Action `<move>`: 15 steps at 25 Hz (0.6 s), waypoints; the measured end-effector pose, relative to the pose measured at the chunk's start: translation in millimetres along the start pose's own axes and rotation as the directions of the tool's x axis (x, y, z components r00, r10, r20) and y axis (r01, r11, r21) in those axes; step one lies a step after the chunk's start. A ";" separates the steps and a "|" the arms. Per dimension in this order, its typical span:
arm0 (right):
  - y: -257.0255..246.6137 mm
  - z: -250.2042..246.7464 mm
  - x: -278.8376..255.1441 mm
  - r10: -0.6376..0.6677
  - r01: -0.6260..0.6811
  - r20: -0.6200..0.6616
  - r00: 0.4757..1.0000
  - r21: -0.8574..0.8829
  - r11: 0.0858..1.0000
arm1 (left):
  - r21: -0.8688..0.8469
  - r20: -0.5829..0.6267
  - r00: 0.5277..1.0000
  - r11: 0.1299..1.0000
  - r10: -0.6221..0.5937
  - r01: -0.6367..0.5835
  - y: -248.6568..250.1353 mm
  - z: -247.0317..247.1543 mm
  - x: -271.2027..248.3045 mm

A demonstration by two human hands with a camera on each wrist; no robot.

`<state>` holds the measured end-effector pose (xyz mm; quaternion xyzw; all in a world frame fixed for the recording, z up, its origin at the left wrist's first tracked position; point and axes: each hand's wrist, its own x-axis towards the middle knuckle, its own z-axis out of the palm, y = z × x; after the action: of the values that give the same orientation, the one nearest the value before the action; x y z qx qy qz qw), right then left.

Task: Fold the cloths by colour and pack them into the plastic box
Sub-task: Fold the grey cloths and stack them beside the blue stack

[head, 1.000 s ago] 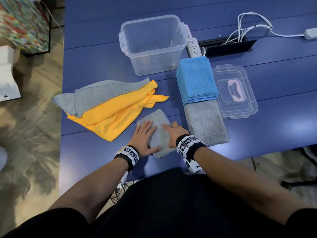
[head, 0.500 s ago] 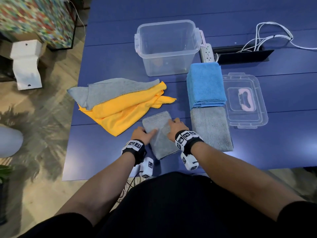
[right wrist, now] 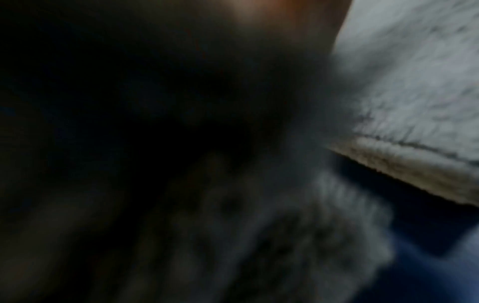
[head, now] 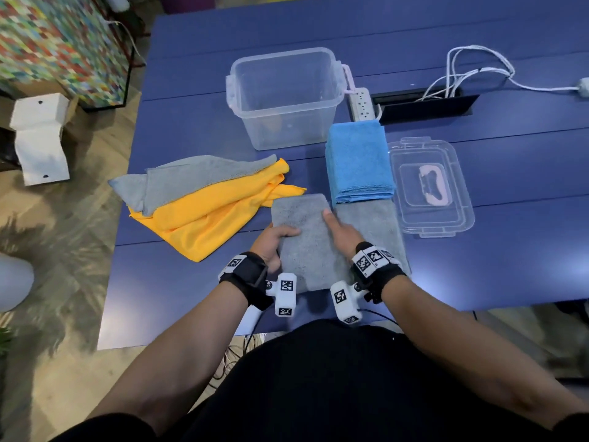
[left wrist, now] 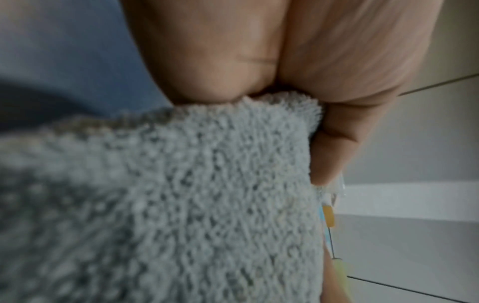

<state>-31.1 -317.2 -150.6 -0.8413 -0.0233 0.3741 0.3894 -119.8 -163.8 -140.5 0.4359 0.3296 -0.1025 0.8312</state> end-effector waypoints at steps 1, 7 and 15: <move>3.9 -13.3 -3.9 -0.045 0.046 -0.086 0.995 0.010 0.999 | 0.022 -0.004 1.000 1.000 0.006 -0.006 -4.6 12.3 7.0; 44.3 -75.7 -13.6 -0.118 0.077 -0.393 0.912 -0.118 0.990 | 0.680 -0.014 0.969 0.713 0.248 -0.172 -44.8 84.4 36.2; 77.6 -96.4 12.4 -0.079 0.009 -0.415 0.906 -0.168 0.986 | 0.715 -0.108 0.956 0.689 0.274 -0.116 -71.8 111.8 56.1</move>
<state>20.7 -428.5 -170.2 -0.9303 0.0115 0.1721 0.3238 -58.6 -288.8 -178.4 0.7594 0.3016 -0.0848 0.5702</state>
